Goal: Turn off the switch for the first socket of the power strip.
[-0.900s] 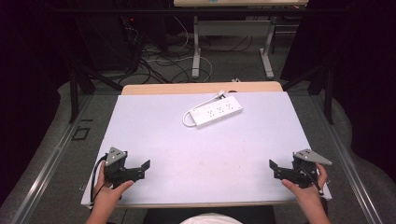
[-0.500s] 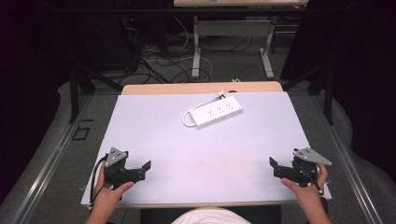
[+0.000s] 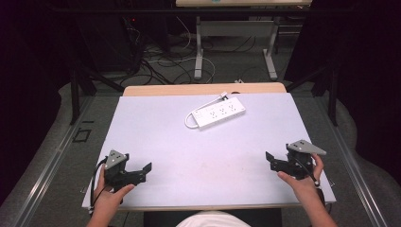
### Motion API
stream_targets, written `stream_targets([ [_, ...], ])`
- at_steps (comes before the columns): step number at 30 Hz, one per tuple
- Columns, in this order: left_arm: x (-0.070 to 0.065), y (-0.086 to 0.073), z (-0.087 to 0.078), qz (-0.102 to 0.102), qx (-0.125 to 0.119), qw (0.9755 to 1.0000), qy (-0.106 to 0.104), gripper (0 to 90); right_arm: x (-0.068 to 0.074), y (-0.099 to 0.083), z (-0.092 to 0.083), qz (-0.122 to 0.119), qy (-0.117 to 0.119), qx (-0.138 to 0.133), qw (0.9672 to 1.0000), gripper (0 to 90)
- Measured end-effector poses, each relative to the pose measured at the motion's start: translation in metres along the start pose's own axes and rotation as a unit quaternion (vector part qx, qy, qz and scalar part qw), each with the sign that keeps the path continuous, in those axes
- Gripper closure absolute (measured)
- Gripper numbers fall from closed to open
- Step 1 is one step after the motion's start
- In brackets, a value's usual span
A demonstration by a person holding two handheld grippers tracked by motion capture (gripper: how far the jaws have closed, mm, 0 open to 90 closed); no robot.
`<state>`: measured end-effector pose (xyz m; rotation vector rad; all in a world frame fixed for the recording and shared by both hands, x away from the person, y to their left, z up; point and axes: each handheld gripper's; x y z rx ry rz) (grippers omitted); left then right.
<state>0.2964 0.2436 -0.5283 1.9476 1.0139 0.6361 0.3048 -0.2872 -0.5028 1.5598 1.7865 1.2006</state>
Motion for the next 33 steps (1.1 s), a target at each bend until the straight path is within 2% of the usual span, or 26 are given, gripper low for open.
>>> stream_targets([
  [8,0.002,0.000,0.000,-0.009,0.002,0.9999,-0.006,1.9,0.015,0.027,0.007,-0.017,0.015,0.005,0.9997,20.4],
  [11,0.001,0.000,0.001,-0.012,-0.006,0.9999,-0.004,1.9,0.021,0.040,0.013,-0.017,0.031,0.009,0.9993,22.5],
  [13,0.001,0.000,0.000,-0.009,-0.005,0.9999,-0.008,1.9,0.023,0.042,0.014,-0.017,0.032,0.008,0.9993,22.9],
  [15,0.000,0.000,0.000,-0.011,-0.011,0.9999,-0.005,1.9,0.029,0.050,0.017,-0.026,0.038,0.010,0.9989,24.4],
  [25,0.001,0.000,-0.001,-0.015,-0.014,0.9998,0.003,2.1,0.047,0.072,0.033,-0.056,0.067,0.033,0.9956,25.0],
  [33,0.002,-0.001,-0.004,-0.014,-0.014,0.9998,0.001,2.5,0.054,0.085,0.042,-0.060,0.075,0.038,0.9946,26.2],
])
Point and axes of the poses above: each handheld gripper's, and its own axes: z roughly forward along the jaws, y roughly out of its top, x roughly to its left, and after that the axes turned 12 degrees about z, right-handed
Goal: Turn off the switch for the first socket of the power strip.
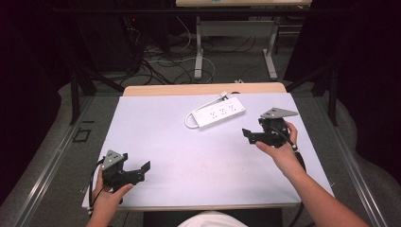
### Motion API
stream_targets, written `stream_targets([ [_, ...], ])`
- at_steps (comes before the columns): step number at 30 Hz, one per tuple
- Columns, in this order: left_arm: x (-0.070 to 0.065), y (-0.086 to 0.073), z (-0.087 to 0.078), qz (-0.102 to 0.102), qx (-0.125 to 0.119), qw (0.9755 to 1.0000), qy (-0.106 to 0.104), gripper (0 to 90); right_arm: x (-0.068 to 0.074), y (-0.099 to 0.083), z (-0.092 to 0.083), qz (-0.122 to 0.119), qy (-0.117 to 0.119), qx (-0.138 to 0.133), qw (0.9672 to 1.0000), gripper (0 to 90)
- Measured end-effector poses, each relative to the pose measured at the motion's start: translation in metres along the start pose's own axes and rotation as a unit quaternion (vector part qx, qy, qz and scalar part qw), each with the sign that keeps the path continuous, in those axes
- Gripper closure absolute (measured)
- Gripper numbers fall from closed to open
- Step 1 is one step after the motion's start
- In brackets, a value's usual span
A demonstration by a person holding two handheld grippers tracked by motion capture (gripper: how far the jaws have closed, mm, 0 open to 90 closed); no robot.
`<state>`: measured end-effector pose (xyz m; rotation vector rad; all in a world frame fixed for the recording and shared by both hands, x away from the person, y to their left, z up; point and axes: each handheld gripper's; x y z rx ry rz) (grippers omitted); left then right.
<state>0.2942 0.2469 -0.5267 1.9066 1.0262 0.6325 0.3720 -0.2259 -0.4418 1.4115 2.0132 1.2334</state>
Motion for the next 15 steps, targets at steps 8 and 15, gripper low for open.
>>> stream_targets([
  [8,0.000,0.000,-0.001,-0.003,-0.005,1.0000,0.005,2.9,0.006,0.017,0.008,-0.012,0.009,0.003,0.9999,28.0],
  [15,0.000,0.000,-0.002,-0.003,-0.002,1.0000,0.003,3.0,0.009,0.032,0.016,-0.020,0.016,0.006,0.9997,29.1],
])
Point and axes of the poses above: each handheld gripper's, and its own axes: z roughly forward along the jaws, y roughly out of its top, x roughly to its left, and after that the axes turned 12 degrees about z, right-handed
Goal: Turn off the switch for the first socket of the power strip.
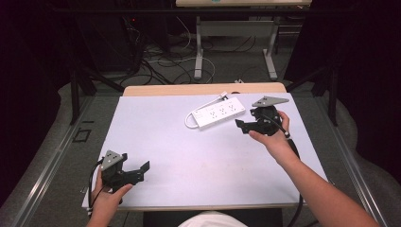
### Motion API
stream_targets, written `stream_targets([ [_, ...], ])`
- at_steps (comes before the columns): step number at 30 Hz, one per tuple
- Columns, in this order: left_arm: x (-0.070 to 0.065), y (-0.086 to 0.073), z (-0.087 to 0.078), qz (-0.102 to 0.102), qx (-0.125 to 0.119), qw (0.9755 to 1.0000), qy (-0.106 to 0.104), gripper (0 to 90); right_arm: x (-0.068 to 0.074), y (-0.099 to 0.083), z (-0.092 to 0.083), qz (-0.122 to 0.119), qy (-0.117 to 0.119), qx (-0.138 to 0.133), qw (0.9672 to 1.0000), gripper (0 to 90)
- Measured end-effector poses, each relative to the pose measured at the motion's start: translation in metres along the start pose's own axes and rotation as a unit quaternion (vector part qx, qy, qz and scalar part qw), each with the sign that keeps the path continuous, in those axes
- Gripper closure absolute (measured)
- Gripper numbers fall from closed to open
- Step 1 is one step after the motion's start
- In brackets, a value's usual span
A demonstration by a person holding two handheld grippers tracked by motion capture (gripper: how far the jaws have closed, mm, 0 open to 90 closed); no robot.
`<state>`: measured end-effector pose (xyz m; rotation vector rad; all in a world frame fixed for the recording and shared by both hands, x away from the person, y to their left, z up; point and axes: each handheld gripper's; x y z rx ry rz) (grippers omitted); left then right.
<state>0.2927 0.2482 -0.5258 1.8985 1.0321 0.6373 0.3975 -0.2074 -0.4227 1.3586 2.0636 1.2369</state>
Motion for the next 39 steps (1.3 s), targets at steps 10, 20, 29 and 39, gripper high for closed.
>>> stream_targets([
  [10,0.001,0.000,-0.001,-0.002,-0.004,1.0000,0.002,3.3,0.000,0.018,0.021,0.006,-0.001,0.008,1.0000,34.7],
  [20,0.002,-0.001,-0.001,-0.006,-0.003,1.0000,0.001,3.5,0.003,0.033,0.039,0.010,0.000,0.027,0.9996,38.8],
  [29,0.003,-0.001,-0.002,-0.009,-0.004,0.9999,0.003,3.8,0.007,0.046,0.060,0.005,0.000,0.043,0.9990,40.7],
  [39,0.003,-0.001,-0.002,-0.008,-0.006,0.9999,0.003,4.1,0.009,0.055,0.077,-0.001,-0.010,0.057,0.9983,42.9],
])
Point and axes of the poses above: each handheld gripper's, and its own axes: z roughly forward along the jaws, y roughly out of its top, x roughly to its left, and after that the axes turned 12 degrees about z, right-handed
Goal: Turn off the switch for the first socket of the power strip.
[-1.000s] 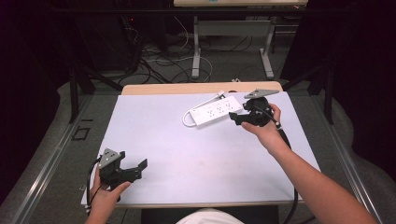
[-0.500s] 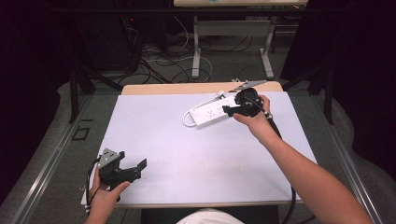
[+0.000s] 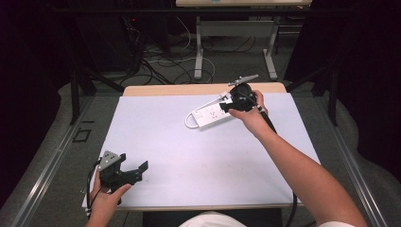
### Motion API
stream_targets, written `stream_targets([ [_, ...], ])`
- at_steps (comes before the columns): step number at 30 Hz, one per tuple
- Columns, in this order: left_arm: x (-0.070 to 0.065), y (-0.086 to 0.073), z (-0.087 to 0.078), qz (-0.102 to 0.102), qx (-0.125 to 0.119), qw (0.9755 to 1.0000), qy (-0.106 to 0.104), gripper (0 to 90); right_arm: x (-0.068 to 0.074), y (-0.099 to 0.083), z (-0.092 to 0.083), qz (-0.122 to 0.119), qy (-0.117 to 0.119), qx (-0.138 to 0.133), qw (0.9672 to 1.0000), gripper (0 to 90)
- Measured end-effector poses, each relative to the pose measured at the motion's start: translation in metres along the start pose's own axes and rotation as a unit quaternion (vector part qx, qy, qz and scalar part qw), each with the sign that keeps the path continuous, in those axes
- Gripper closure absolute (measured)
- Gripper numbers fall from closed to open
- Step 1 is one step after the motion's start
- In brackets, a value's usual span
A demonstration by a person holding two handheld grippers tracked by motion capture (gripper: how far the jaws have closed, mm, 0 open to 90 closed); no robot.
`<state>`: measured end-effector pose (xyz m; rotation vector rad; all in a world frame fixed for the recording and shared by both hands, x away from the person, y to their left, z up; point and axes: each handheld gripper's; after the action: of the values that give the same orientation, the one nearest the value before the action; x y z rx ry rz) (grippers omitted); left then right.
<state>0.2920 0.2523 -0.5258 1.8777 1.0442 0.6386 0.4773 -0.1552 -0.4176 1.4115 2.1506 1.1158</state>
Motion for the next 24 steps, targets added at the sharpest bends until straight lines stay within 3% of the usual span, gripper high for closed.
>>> stream_targets([
  [10,0.001,0.000,0.001,0.000,0.002,1.0000,-0.002,4.3,0.002,0.012,0.019,-0.002,-0.008,0.020,0.9998,47.6],
  [24,0.002,0.000,0.002,0.000,0.003,1.0000,0.000,4.6,-0.007,0.017,0.050,0.035,-0.019,0.037,0.9986,62.0],
])
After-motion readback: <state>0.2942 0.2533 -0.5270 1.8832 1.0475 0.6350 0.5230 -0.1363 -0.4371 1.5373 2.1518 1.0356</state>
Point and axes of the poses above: each handheld gripper's, and its own axes: z roughly forward along the jaws, y roughly out of its top, x roughly to its left, and after that the axes turned 12 degrees about z, right-handed
